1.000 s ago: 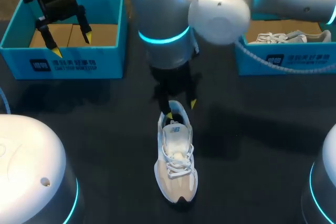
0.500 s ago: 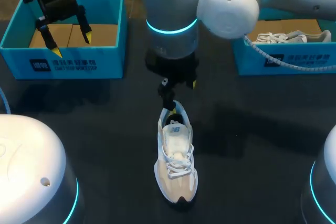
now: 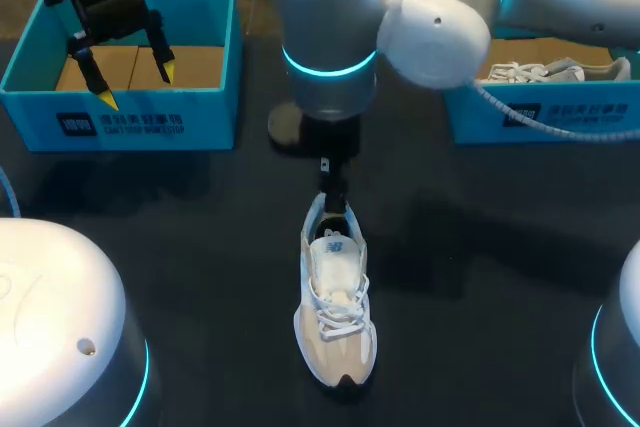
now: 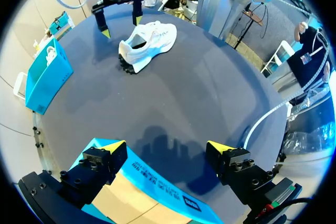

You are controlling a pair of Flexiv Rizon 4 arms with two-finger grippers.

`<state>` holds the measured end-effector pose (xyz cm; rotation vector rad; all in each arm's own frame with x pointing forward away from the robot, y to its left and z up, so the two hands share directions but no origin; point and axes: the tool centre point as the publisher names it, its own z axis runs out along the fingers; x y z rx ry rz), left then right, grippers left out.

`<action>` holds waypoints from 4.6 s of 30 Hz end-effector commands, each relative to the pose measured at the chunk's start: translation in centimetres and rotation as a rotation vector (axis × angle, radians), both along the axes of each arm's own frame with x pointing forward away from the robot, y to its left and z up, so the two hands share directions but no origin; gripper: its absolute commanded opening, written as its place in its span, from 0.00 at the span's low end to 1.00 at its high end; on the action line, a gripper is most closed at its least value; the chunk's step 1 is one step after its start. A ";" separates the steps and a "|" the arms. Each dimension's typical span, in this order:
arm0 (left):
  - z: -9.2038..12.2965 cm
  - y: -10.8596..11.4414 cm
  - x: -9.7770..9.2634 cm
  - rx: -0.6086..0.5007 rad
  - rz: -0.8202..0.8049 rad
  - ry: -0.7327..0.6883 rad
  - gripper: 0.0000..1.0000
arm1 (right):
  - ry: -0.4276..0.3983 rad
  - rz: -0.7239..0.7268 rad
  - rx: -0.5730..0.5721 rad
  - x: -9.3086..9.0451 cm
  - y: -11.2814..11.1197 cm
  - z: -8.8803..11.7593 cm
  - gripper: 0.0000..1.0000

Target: Take the shoe out of the shoebox, open the shoe tongue, remove and reinsert the insole, then place the shoe into the shoebox

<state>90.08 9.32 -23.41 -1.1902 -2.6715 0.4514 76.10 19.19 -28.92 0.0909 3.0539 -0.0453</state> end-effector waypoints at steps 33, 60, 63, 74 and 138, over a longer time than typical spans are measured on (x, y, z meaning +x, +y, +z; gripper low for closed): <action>0.0 0.0 0.1 0.003 -0.001 0.001 1.00 | -0.001 -0.008 0.079 3.0 0.9 -8.8 0.09; 0.0 0.0 0.1 0.003 -0.001 0.001 1.00 | -0.098 -0.117 0.060 6.2 -5.2 2.1 0.00; 0.0 0.0 0.1 0.003 -0.001 0.001 1.00 | -0.129 -0.100 0.033 7.0 -6.6 4.7 0.00; 0.0 0.0 0.1 0.003 -0.001 0.001 1.00 | -0.191 -0.103 0.030 10.3 -10.4 11.4 0.00; 1.0 8.5 2.5 0.564 2.392 0.364 1.00 | -0.250 -0.386 -0.151 29.2 -31.9 19.4 0.00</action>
